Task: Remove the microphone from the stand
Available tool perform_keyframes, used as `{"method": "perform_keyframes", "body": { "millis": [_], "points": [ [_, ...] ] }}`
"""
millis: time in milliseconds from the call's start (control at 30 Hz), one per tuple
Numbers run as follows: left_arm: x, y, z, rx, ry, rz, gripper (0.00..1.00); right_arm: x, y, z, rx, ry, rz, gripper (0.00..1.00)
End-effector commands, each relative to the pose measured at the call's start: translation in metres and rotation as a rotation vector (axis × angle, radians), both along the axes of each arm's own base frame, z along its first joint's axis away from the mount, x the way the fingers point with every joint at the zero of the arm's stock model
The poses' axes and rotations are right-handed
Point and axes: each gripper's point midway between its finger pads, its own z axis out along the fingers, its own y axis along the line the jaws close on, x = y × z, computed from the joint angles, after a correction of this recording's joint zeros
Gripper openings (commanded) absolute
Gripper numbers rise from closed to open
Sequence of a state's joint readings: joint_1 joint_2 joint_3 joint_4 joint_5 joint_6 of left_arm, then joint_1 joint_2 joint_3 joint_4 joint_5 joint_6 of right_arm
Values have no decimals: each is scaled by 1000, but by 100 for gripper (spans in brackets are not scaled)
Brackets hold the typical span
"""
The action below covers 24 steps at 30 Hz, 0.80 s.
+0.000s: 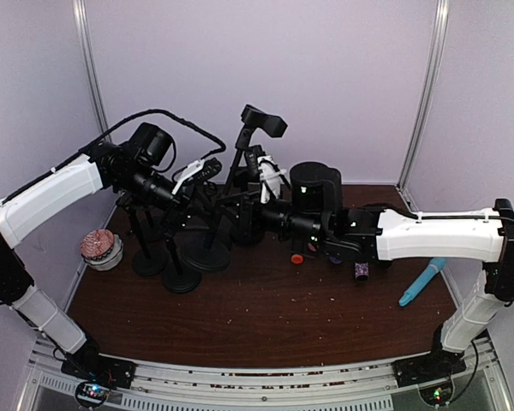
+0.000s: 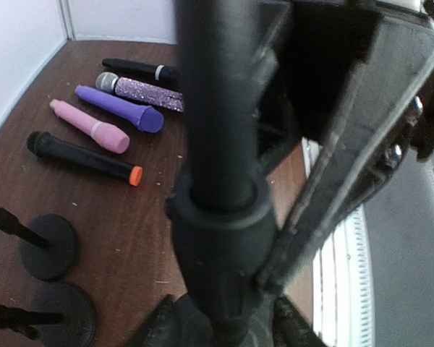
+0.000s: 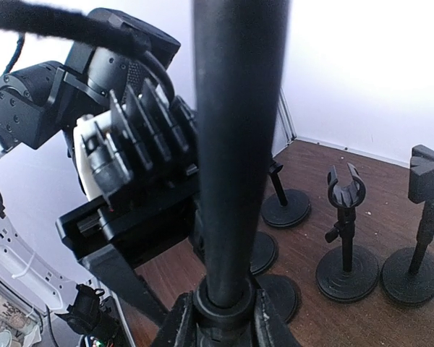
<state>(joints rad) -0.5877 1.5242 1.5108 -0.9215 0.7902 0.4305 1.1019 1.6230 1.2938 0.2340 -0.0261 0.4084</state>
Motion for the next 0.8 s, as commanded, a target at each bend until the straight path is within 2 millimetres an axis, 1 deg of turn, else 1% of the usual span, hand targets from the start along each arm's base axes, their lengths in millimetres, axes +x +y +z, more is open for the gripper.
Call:
{"method": "perform_keyframes", "body": {
  "millis": [0,33,100,233,300,400,433,567,600,700,767],
  "points": [
    [-5,-9,10,-58,6,-43,36,-8,-5,67,183,-54,20,0],
    [-6,-8,8,-58,13,-49,34,-8,-5,69,191,-54,20,0],
    [-9,-8,6,-58,27,-53,34,-10,-6,75,211,-58,25,0],
    [-13,-9,9,-76,46,-65,42,-12,-7,83,238,-68,33,0],
    [-15,-8,11,-81,51,-69,43,-12,-9,85,245,-69,29,0],
    [-17,-6,11,-79,43,-68,35,-12,-11,88,249,-63,25,0],
    [-18,-6,10,-79,42,-70,31,-13,-11,89,251,-61,25,0],
    [-20,-7,13,-90,48,-80,4,-13,-11,94,262,-48,28,0],
    [-22,-7,15,-98,54,-89,0,-14,-11,95,267,-50,35,0],
    [-32,-8,29,-136,85,-137,0,-20,-11,105,286,-65,68,0],
    [-40,-8,42,-173,105,-169,0,-28,-9,111,294,-85,119,0]
  ]
}}
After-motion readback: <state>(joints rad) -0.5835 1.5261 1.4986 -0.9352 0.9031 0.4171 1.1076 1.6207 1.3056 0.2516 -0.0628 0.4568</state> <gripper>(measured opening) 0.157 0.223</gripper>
